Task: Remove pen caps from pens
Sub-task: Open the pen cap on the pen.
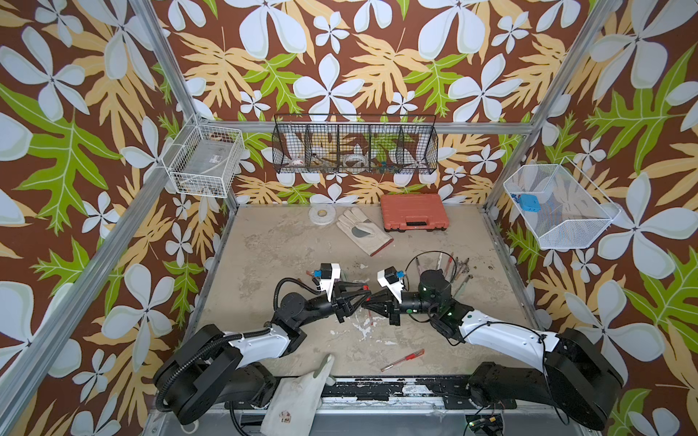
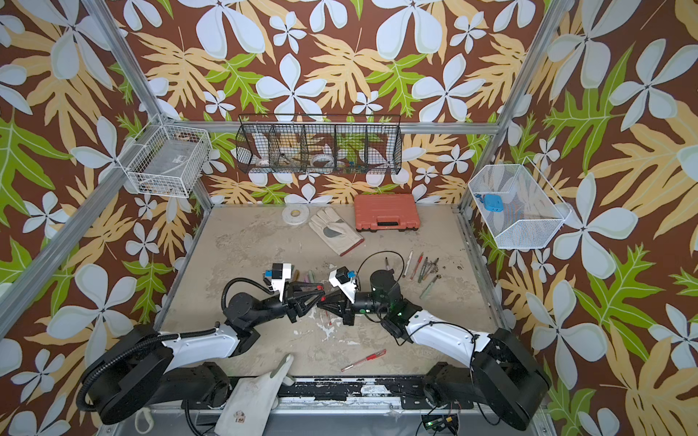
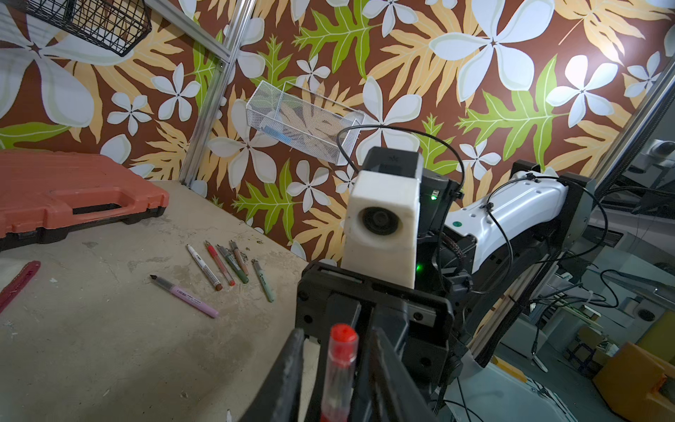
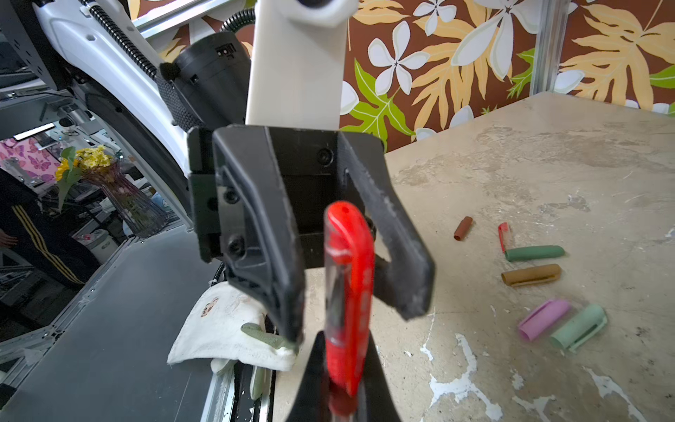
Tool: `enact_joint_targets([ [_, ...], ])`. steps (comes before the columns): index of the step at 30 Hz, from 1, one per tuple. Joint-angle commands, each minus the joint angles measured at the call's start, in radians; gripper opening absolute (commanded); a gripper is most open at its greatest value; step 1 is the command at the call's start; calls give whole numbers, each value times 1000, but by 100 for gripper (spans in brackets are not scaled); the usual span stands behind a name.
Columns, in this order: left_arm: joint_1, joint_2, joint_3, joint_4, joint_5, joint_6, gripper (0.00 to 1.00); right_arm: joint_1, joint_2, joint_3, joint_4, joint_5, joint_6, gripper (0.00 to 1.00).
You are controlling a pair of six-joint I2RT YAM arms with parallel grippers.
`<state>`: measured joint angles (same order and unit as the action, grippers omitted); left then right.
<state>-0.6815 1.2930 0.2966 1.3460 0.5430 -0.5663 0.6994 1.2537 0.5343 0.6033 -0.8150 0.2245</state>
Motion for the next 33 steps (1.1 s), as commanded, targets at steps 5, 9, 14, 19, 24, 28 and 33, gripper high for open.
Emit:
enact_joint_targets([
  [5,-1,10,8,23,16,2,16,0,15,7,15,-16,-4,0],
  [9,0,-6,-6,42,2,-4,2,0,15,7,14,-13,-2,6],
  [14,-1,-48,-25,43,-21,-2,0,0,17,3,15,-17,-4,31],
  [19,-1,-69,-33,47,-36,-11,0,0,36,11,19,-42,-1,33],
  [24,-1,-67,-29,38,-36,-11,0,0,38,10,28,-52,-1,24],
  [28,-1,-55,-28,44,-40,-18,0,0,34,7,35,-53,-2,0],
  [33,-1,-75,-12,-96,-177,-35,0,26,7,8,-38,110,-34,0],
])
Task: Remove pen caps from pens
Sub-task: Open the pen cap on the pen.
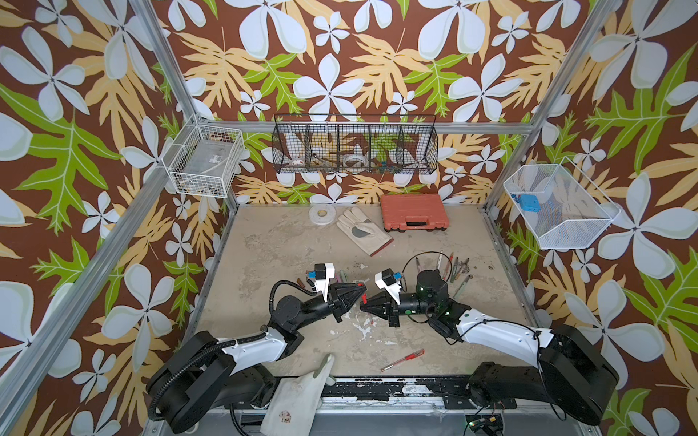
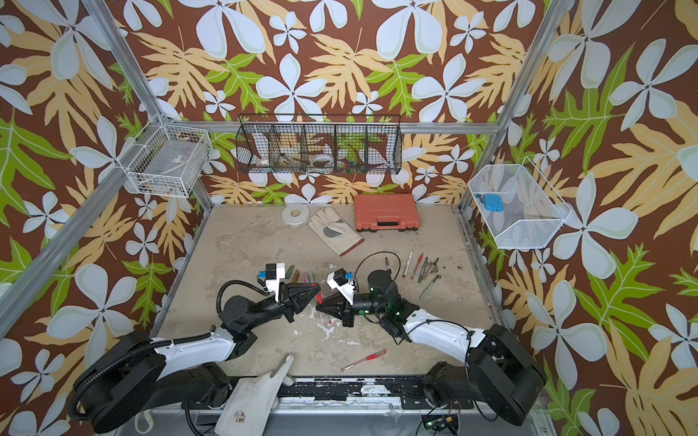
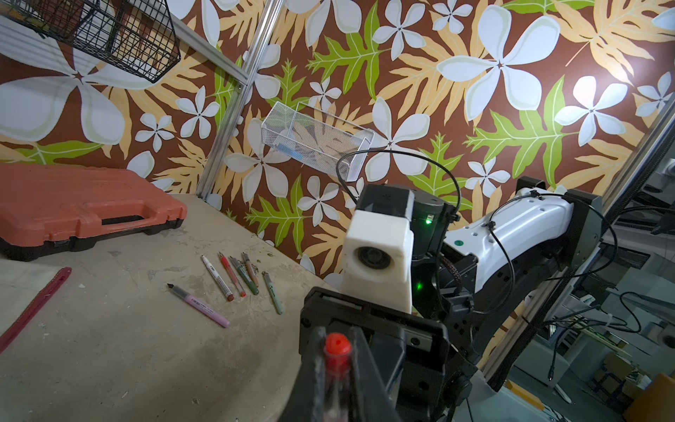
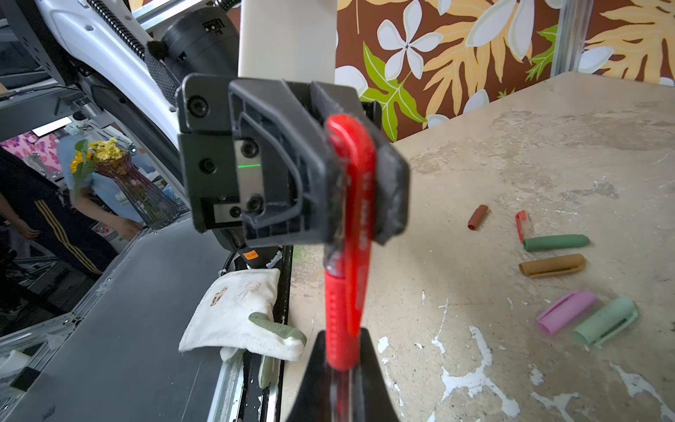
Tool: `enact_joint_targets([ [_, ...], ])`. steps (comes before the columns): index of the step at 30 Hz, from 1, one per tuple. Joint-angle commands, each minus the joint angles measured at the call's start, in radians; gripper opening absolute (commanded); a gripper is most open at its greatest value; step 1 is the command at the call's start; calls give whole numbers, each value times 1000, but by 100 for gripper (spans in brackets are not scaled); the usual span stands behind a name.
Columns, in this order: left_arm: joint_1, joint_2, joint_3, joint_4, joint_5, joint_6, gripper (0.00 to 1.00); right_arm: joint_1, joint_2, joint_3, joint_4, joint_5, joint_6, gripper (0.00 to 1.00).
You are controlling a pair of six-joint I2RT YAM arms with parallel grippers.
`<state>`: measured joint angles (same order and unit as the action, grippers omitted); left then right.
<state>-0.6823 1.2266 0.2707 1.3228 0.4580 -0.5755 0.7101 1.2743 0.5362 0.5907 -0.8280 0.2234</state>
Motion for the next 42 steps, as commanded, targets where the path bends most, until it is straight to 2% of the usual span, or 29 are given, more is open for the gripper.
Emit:
enact_joint_targets([
  [1,0,-15,25,-126,-137,-27,0,43,-22,20,-76,214,-64,0],
  [4,0,-25,31,-187,-213,-29,0,114,-27,46,-162,452,-118,0],
  [8,0,-47,34,-246,-293,-51,0,145,-38,42,-170,601,-118,0],
  [10,0,-55,41,-272,-317,-51,0,153,-39,43,-171,611,-118,0],
  [12,0,-58,39,-263,-308,-46,0,153,-36,38,-158,552,-120,0],
  [19,3,-81,-52,-37,-162,15,0,126,62,105,-179,139,-102,0],
  [22,9,-88,-45,-44,-133,39,0,97,96,97,-122,15,-57,0],
  [27,38,-104,-52,-60,-146,36,0,50,122,77,-42,-97,7,0],
  [33,63,-101,-68,10,-90,21,0,45,171,100,-40,-175,27,0],
  [36,71,-122,-77,-3,-122,18,0,46,147,93,-58,-95,11,0],
  [40,76,-137,-60,-86,-185,1,0,106,86,109,-202,245,-89,0],
  [42,76,-138,-50,-117,-210,-10,0,126,59,98,-204,356,-100,0],
])
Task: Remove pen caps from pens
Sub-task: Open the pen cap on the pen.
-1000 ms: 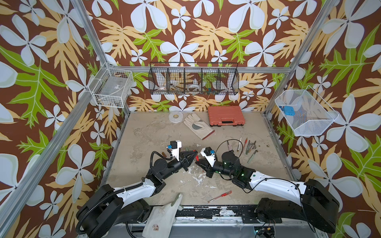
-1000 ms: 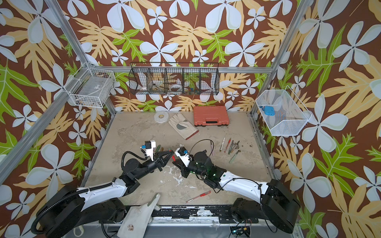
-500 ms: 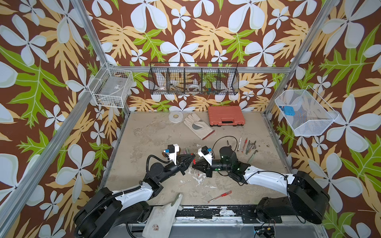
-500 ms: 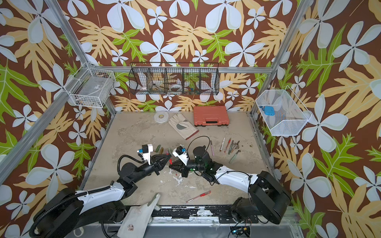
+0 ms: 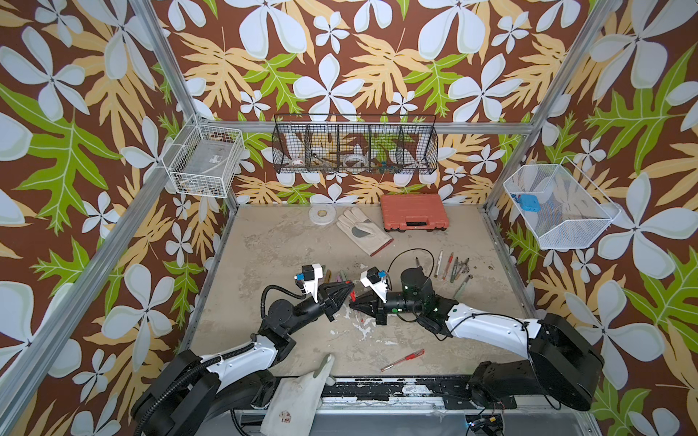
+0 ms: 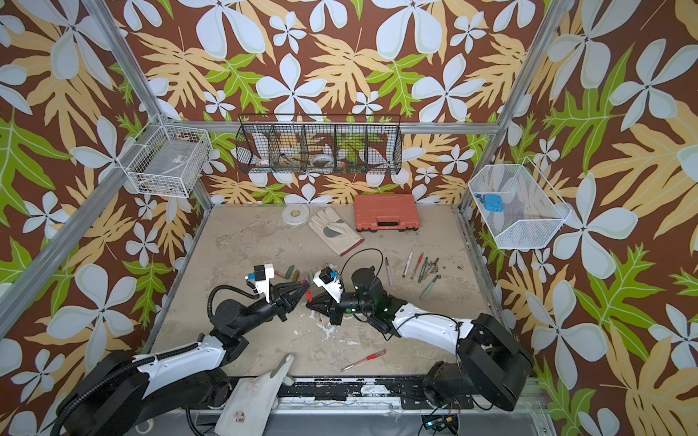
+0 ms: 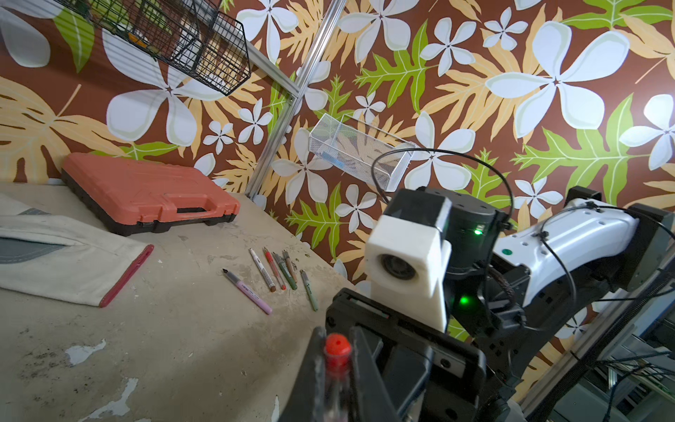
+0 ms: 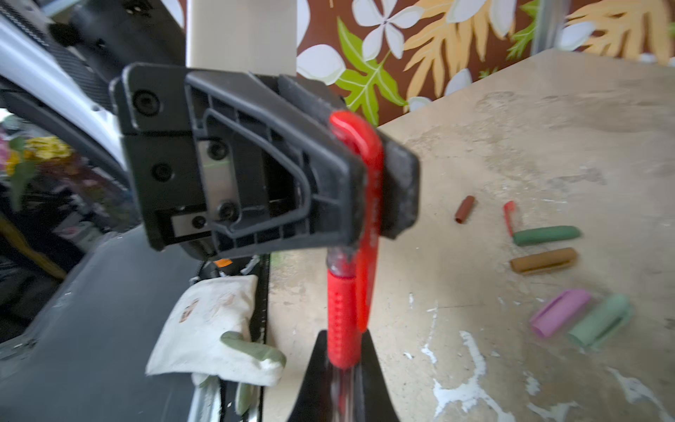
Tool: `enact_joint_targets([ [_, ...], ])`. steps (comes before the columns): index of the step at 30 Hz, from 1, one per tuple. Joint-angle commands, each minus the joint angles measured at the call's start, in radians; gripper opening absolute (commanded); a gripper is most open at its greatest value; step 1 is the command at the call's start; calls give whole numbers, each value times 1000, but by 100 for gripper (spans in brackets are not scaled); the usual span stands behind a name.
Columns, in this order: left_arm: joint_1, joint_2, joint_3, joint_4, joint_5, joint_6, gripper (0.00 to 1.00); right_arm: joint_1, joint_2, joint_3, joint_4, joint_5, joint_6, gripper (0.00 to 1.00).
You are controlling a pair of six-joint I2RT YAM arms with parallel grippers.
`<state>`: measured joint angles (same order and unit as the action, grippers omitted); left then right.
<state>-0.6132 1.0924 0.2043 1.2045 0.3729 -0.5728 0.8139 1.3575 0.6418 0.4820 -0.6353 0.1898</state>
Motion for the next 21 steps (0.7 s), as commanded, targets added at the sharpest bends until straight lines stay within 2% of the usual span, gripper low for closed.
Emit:
enact_joint_targets([
  [1,7,-5,19,-12,-141,-15,0,27,-38,-16,-95,207,-70,0],
  [5,9,-31,24,-92,-221,-19,0,49,-75,-28,-109,335,-97,0],
  [7,10,-38,24,-111,-243,-31,0,56,-78,-27,-113,330,-104,0],
  [9,12,-34,29,-112,-240,-37,0,53,-72,-21,-113,248,-108,0],
  [15,21,-11,23,-61,-205,-56,0,9,-21,-8,-61,-138,-73,0],
  [21,38,-22,3,6,-146,-62,0,-49,10,-17,-8,-313,-21,0],
])
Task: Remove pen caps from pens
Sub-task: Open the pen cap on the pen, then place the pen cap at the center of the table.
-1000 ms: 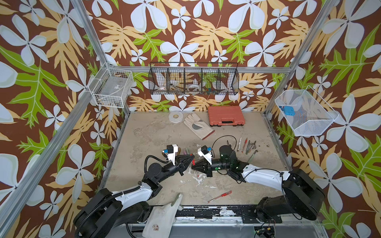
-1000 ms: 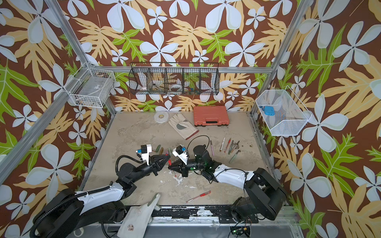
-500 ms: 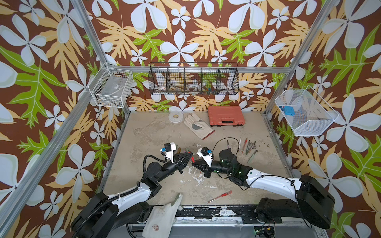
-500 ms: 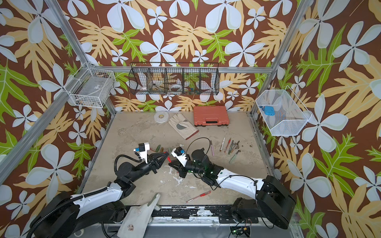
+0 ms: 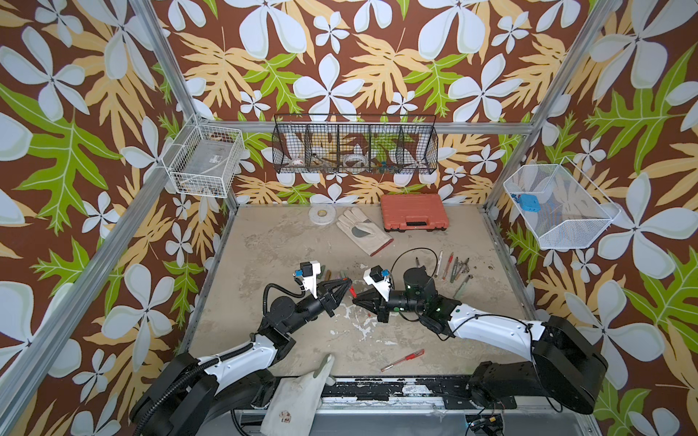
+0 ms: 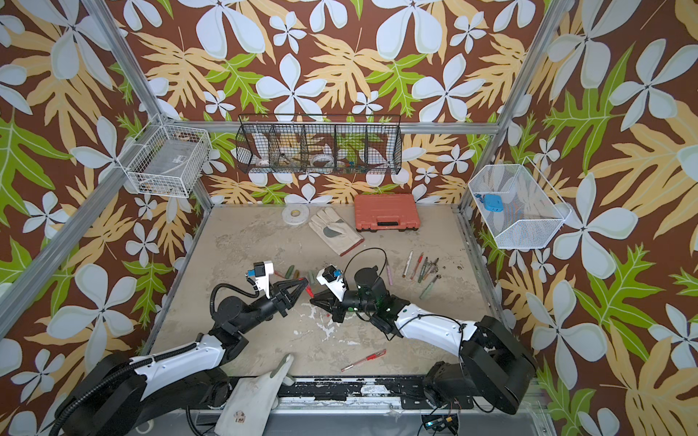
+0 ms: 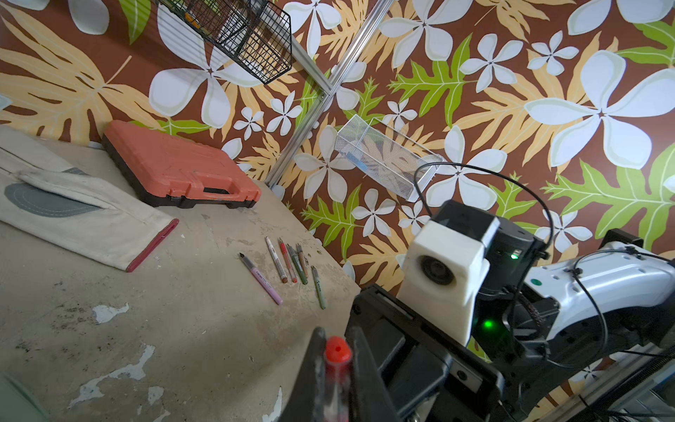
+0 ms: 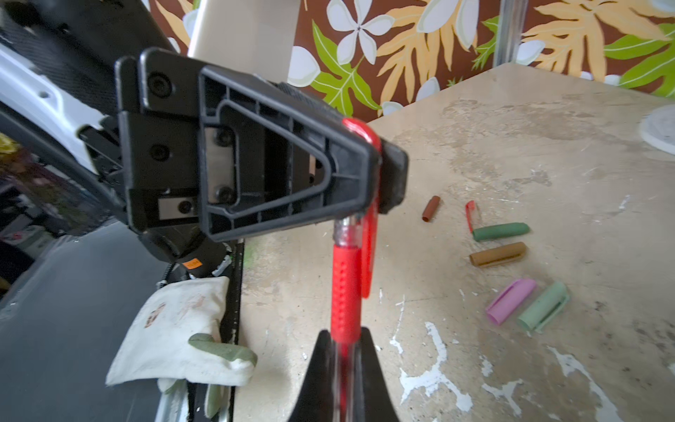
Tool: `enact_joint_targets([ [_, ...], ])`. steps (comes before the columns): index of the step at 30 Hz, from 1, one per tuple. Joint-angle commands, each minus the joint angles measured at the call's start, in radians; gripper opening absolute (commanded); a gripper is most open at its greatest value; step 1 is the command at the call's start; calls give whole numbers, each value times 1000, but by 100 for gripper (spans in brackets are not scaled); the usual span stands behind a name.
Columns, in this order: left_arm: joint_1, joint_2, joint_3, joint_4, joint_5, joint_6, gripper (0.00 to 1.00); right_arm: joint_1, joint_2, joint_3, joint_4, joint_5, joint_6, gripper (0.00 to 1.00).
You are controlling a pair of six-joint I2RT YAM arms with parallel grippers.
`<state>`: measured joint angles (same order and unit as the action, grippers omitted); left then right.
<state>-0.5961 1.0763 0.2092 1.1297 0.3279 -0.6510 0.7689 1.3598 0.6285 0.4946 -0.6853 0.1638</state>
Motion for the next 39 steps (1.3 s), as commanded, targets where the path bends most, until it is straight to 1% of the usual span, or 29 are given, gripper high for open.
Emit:
enact_joint_targets([
  [1,26,-6,1,93,-78,14,0,-8,19,1,-26,-282,5,0],
  [5,43,-3,-4,142,-31,6,0,-8,70,18,-31,-316,3,0],
  [7,54,-5,-11,164,-21,0,0,-7,79,24,-47,-271,-2,0],
  [8,57,-7,-15,172,-20,-5,0,-2,76,26,-64,-222,-12,0],
  [10,61,-14,-17,165,-36,-8,0,30,48,30,-127,-40,-61,0],
  [12,61,-21,-14,133,-61,-3,0,72,23,22,-146,130,-94,0],
  [13,62,-23,-12,118,-71,0,0,78,9,13,-134,162,-94,0],
  [17,62,-40,-10,73,-114,10,0,76,-47,-28,-89,203,-89,0],
  [21,62,-67,-8,-6,-182,15,0,73,-68,-40,-83,207,-91,0],
  [23,63,-73,7,-73,-219,20,0,59,-83,-55,-62,216,-77,0],
  [25,62,-63,52,-205,-287,34,0,25,-98,-68,-44,243,-41,0],
  [27,63,-14,119,-369,-355,44,0,-20,-107,-81,-32,284,3,0],
  [30,63,94,207,-510,-399,48,0,-101,-92,-90,-31,312,79,0],
  [34,64,225,288,-594,-397,47,0,-155,-49,-64,-88,396,137,0],
  [37,67,306,337,-637,-409,64,0,-181,-23,-53,-113,435,170,0],
  [39,74,354,357,-630,-366,100,0,-198,-16,-52,-116,440,186,0],
])
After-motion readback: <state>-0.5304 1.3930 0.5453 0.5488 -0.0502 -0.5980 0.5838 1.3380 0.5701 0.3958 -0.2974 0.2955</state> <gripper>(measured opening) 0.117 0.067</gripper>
